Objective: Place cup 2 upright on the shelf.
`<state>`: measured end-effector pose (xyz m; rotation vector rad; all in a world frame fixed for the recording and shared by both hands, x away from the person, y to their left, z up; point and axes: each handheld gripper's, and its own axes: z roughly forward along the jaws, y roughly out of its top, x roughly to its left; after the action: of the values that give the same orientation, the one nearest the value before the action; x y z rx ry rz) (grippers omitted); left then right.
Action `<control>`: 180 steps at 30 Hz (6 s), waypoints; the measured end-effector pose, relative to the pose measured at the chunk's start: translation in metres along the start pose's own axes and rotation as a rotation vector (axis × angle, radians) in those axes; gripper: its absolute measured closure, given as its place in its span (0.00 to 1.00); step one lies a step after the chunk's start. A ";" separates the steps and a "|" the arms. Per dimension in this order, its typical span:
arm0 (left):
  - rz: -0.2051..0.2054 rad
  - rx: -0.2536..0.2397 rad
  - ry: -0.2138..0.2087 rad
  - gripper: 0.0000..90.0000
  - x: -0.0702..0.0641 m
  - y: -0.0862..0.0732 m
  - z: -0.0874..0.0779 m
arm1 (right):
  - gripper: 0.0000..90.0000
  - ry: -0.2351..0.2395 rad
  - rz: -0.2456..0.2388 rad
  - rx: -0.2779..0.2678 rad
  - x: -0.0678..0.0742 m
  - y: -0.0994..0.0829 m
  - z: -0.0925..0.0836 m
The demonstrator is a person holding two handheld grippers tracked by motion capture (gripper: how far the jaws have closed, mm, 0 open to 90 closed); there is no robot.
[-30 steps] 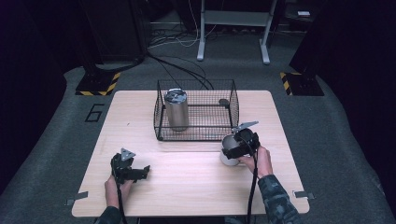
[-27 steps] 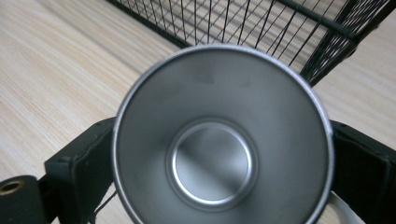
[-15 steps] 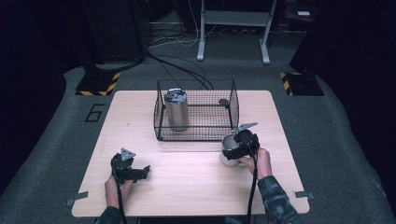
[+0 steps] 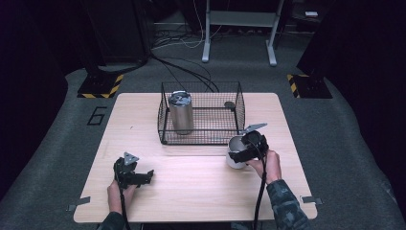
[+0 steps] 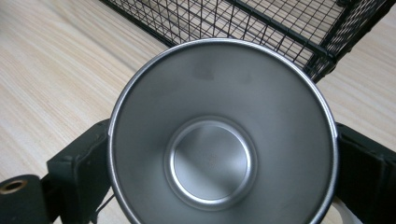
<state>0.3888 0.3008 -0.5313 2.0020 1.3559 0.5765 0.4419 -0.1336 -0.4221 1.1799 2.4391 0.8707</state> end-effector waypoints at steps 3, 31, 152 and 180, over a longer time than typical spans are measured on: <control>0.000 0.001 0.000 0.00 0.000 0.000 0.000 | 0.06 -0.001 -0.007 0.002 0.001 0.003 -0.003; 0.000 0.000 0.000 0.00 0.000 0.000 0.000 | 0.06 0.016 -0.042 -0.030 0.006 0.029 -0.032; -0.002 -0.001 0.001 0.00 0.000 0.000 0.000 | 0.06 0.020 -0.069 0.052 -0.023 0.178 0.058; 0.007 0.002 0.000 0.00 0.000 0.000 0.000 | 0.06 0.017 -0.024 0.135 -0.024 0.171 0.108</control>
<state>0.3884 0.3010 -0.5312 2.0086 1.3507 0.5792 0.6137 -0.0279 -0.3970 1.1895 2.5550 0.7218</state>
